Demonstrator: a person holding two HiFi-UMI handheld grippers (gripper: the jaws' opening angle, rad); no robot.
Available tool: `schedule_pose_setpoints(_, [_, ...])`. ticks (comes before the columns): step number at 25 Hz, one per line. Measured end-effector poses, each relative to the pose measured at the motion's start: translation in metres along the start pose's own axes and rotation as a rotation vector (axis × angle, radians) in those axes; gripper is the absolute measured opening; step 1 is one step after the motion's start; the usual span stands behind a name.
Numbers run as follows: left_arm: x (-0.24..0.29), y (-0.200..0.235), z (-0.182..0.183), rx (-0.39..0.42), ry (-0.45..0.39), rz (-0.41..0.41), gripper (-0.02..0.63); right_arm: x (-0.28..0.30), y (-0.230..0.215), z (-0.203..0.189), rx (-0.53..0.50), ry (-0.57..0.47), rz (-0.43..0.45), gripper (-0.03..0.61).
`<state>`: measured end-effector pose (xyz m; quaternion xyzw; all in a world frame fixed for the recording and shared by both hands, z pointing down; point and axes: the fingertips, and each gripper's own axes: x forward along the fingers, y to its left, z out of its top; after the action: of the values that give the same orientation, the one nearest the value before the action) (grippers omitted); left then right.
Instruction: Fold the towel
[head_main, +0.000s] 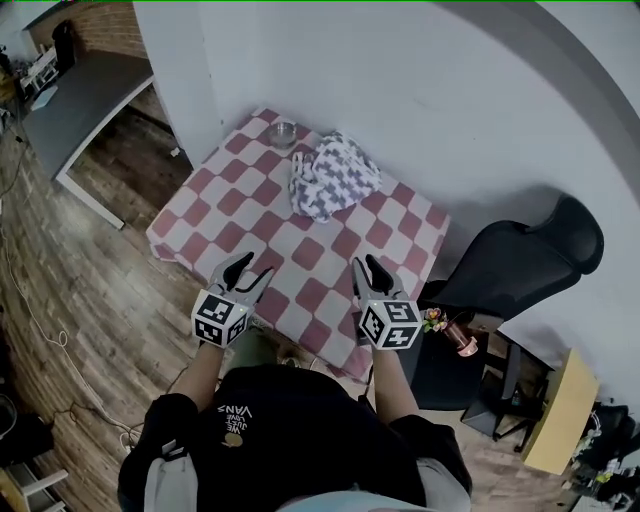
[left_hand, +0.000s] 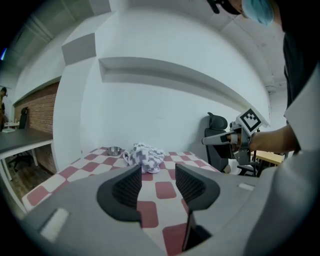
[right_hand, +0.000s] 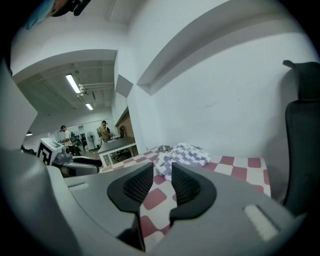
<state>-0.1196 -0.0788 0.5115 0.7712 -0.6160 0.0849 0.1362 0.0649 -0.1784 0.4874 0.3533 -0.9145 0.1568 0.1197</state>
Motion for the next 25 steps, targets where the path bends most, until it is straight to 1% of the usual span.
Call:
schedule_pose_setpoints(5, [0.052, 0.033, 0.011, 0.019, 0.046, -0.073, 0.198, 0.034, -0.022, 0.016, 0.013, 0.006, -0.079, 0.103])
schedule_pose_setpoints(9, [0.093, 0.057, 0.017, 0.018, 0.070, -0.138, 0.212, 0.065, -0.037, 0.032, -0.004, 0.022, -0.137, 0.103])
schedule_pose_setpoints(13, [0.130, 0.076, 0.019, 0.016, 0.089, -0.199, 0.223, 0.100, -0.047, 0.044, -0.034, 0.044, -0.177, 0.103])
schedule_pose_setpoints(17, [0.166, 0.089, 0.015, -0.011, 0.106, -0.259, 0.248, 0.137, -0.056, 0.051, -0.067, 0.080, -0.199, 0.109])
schedule_pose_setpoints(22, [0.205, 0.095, 0.003, -0.032, 0.143, -0.353, 0.283, 0.190, -0.072, 0.058, -0.101, 0.137, -0.214, 0.150])
schedule_pose_setpoints(25, [0.220, 0.094, -0.007, -0.050, 0.171, -0.418, 0.301, 0.223, -0.080, 0.063, -0.123, 0.168, -0.205, 0.173])
